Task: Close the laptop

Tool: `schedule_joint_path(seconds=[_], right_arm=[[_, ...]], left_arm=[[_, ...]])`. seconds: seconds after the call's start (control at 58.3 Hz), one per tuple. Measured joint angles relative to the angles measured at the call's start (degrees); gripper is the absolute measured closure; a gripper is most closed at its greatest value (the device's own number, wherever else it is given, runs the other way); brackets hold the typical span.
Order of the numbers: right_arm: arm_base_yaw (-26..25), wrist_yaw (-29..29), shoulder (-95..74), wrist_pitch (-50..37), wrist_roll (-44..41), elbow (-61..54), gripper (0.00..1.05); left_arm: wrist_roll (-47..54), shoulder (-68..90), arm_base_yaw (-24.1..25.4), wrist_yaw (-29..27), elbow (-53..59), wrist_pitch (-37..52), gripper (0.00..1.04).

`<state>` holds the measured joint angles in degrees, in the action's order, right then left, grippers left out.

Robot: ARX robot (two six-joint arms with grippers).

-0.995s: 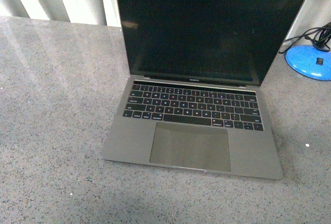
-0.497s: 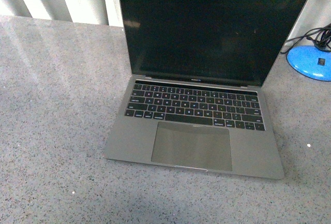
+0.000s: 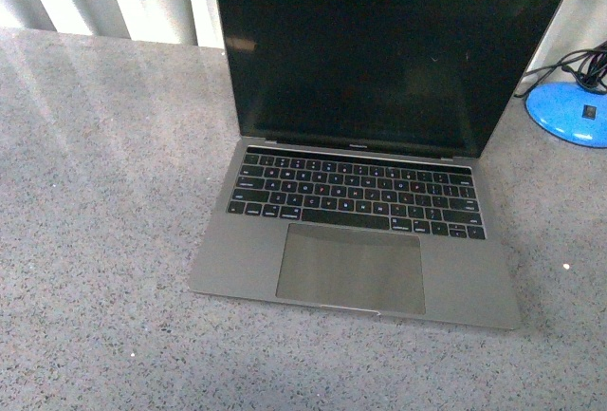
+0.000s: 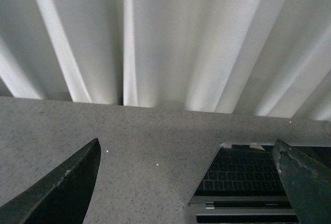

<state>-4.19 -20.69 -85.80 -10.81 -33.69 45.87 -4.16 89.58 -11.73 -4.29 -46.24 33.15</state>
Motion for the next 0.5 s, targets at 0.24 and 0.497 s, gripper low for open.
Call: schedule_joint_path(seconds=[0.24, 0.497], right_arm=[[1.6, -0.3, -9.2, 4.9, -4.8, 13.5, 0.1], [3.0, -1.2, -15.6, 8.3, -7.2, 23.5, 0.25]], left_arm=[[8.2, 12.3, -1.3, 5.9, -13.9, -5.1, 0.07], [15.3, 19.5, -2.3, 9.1, -24.1, -8.9, 0.5]])
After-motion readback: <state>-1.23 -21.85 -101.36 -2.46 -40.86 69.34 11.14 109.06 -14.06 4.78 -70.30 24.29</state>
